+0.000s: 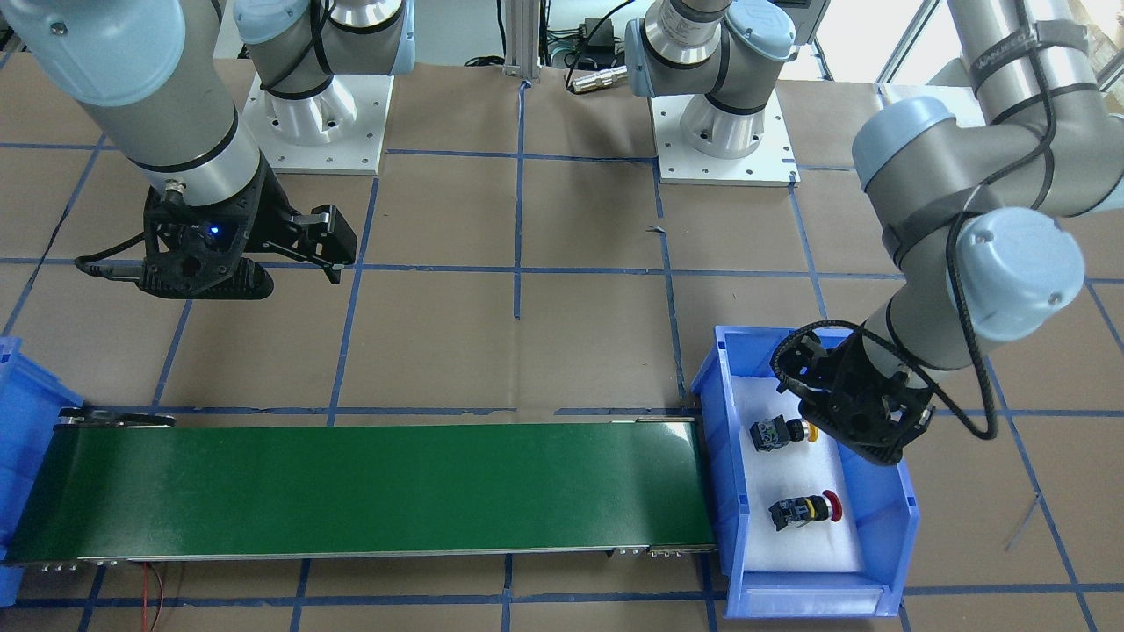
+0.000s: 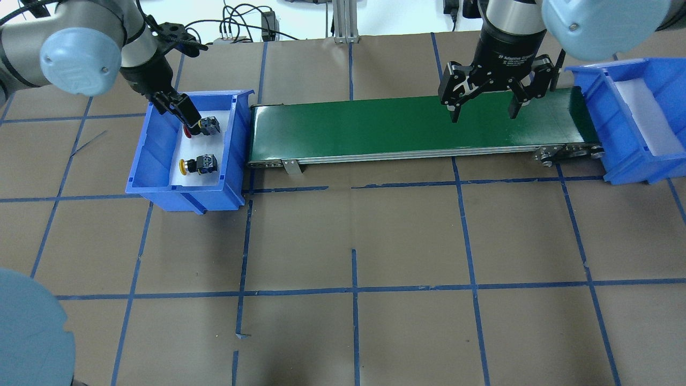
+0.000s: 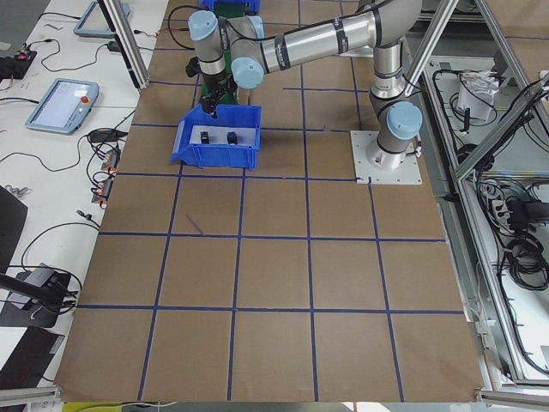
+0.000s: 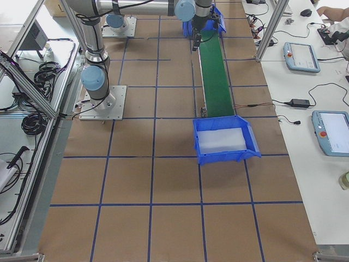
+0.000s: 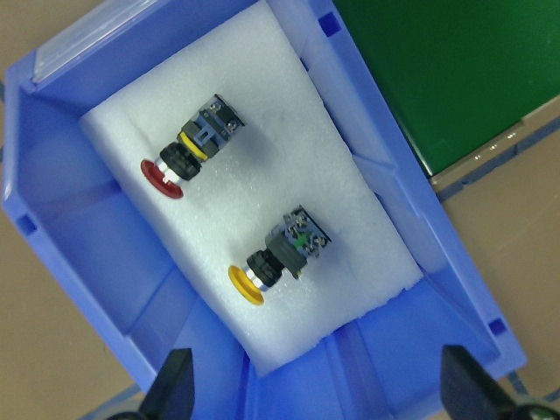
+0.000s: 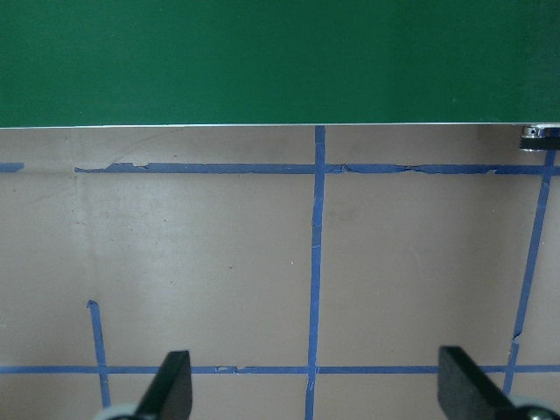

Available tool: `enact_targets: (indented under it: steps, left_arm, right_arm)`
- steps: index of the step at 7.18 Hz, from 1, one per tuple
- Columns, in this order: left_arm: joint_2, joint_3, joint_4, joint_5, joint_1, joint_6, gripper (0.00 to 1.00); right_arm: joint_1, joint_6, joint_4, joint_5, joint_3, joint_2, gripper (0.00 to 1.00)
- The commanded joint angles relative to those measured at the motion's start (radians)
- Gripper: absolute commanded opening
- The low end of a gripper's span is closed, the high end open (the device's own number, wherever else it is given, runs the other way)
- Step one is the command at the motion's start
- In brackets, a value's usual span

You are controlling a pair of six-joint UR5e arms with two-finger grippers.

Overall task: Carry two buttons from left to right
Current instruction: 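Lower the left gripper into the bin and grasp the yellow-capped button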

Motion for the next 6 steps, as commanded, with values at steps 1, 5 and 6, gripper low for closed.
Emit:
enact_targets:
  steps: [1, 5, 6]
  left_arm:
    - [-0.082, -0.007, 0.046, -0.003, 0.0, 0.123, 1.0]
    - [-0.15, -0.051, 0.089, 0.011, 0.013, 0.143, 1.0]
    - [-0.153, -0.062, 0.087, 0.012, 0.01, 0.141, 1.0]
  right_arm:
    - [0.0, -0.001, 0.0, 0.0, 0.001, 0.0, 1.0]
    - [0.0, -0.003, 0.0, 0.0, 0.002, 0.001, 1.0]
    - [0.0, -0.003, 0.0, 0.0, 0.001, 0.0, 1.0]
